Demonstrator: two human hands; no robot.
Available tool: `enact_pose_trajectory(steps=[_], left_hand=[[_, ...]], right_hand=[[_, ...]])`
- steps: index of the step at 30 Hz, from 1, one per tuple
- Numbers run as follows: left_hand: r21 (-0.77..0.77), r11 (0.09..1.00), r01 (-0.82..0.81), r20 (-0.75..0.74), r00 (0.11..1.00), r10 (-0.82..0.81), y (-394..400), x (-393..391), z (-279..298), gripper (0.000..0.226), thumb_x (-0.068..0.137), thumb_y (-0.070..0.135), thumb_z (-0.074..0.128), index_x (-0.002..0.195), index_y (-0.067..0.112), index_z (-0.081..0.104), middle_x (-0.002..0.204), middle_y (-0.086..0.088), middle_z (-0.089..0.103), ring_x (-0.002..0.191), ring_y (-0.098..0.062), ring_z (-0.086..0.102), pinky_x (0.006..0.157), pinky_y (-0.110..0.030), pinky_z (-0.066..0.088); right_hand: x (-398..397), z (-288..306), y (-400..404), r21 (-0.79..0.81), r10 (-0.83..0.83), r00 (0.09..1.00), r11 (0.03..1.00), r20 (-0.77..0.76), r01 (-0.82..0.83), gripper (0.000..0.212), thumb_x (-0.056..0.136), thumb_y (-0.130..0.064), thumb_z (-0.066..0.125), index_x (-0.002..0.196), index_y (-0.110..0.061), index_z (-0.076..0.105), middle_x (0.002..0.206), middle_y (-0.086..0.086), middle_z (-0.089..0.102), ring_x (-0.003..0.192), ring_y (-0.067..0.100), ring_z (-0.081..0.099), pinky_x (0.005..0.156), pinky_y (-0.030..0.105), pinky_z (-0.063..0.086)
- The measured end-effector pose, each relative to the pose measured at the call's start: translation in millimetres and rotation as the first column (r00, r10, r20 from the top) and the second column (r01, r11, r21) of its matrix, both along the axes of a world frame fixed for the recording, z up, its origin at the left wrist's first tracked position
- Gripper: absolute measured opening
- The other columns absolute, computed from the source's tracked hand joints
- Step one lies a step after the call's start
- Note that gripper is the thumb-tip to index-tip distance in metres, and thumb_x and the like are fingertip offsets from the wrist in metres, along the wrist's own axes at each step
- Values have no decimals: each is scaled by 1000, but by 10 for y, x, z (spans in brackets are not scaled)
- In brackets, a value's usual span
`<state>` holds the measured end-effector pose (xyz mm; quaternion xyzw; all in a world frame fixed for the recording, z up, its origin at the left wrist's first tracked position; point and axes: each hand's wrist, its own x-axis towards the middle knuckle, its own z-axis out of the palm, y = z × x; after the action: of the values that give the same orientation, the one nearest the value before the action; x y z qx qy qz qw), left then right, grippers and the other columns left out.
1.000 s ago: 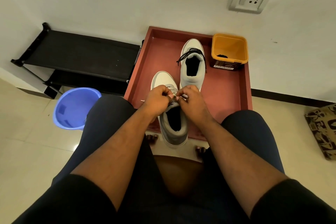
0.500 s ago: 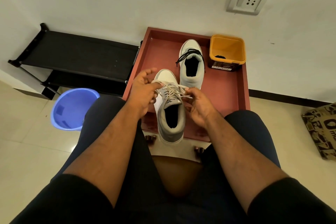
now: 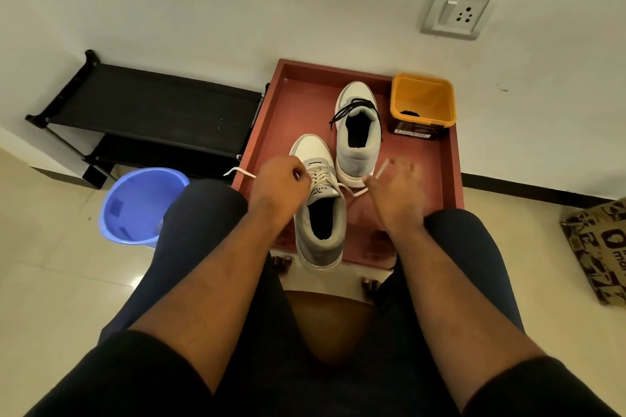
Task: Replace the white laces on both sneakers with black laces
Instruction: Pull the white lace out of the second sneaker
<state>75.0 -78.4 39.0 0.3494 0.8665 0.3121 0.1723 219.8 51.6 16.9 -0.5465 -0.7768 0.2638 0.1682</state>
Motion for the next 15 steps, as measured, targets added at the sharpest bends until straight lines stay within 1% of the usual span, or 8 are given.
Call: enact_pose_trajectory(steps=[2,3,5,6,8,11,13,15], left_hand=[[-129,992,12,83,997,-1,25,85,-112,20,87,34,68,97,17,66,93,3,65,85,-15,61,80,-37,56],[-152,988,-2,95,995,16,26,100,-142,24,86,37,70,97,16,66,92,3,64,86,-16,61,80,-37,56],[-146,989,-32,106,993,48,39,71,-152,25,86,37,71,96,15,68,91,1,66,84,-17,63,79,-37,57],[-146,988,-42,125,990,60,41,39,-149,22,86,34,71,96,14,70,90,0,68,82,-17,64,78,-38,57],[-172,985,-22,162,986,50,39,-14,-129,19,88,32,69,94,13,72,85,-3,69,77,-18,66,77,-39,59],[-236,971,47,103,994,-23,65,-24,-106,20,92,28,63,96,10,72,87,-5,70,78,-19,66,76,-36,58],[-237,971,36,71,997,-20,84,-21,-82,19,93,27,61,93,9,70,86,-6,69,74,-18,65,70,-32,56],[-231,973,-18,82,996,38,73,-73,-87,18,92,26,62,84,11,68,78,-5,67,64,-14,62,58,-25,50]], right_hand=[[-114,-28,-160,34,194,975,981,-111,-191,44,86,-31,68,124,-14,54,114,2,49,103,15,46,89,32,40],[-162,-58,-229,31,299,946,954,-128,-297,38,88,-29,67,122,-14,57,111,1,52,99,12,46,89,31,42],[-213,-137,-285,-14,404,901,911,-155,-411,28,89,-26,65,113,-11,65,106,4,61,92,11,53,87,34,48],[-224,-164,-287,-43,401,898,909,-180,-414,25,89,-26,66,109,-11,68,103,5,64,91,13,57,86,35,50],[-238,-208,-275,-104,349,907,919,-236,-380,23,88,-24,68,106,-10,69,100,5,67,90,15,61,85,34,52],[-244,-224,-277,-202,274,909,916,-315,-346,23,87,-17,69,109,-10,70,100,2,69,91,13,63,88,29,52],[-251,-210,-262,-228,248,921,919,-302,-322,20,88,-14,67,107,-9,71,95,-1,69,87,10,62,83,24,50],[-257,-192,-248,-214,247,931,927,-270,-308,17,89,-12,65,104,-8,72,92,-1,69,84,11,61,78,21,46]])
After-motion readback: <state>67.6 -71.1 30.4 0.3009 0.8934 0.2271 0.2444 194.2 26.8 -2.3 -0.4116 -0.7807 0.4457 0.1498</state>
